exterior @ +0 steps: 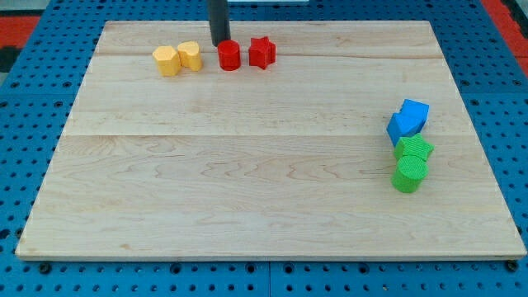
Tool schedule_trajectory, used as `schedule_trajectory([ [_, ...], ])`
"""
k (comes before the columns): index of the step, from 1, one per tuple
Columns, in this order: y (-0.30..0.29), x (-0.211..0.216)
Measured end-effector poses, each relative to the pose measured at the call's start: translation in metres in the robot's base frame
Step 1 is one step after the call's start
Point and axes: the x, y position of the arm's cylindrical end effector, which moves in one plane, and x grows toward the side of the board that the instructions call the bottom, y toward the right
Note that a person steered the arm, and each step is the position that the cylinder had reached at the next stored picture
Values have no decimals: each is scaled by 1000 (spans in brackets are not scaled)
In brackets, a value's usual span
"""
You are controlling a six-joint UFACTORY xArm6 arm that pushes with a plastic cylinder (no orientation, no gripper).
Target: Push the yellow hexagon into the yellow heart
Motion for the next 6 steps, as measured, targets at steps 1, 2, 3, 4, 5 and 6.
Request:
schedule_trajectory([
  [1,-34,-24],
  [2,-114,-48],
  [3,-193,-22],
  [4,-228,23],
  [5,-193,52],
  [6,-111,52],
])
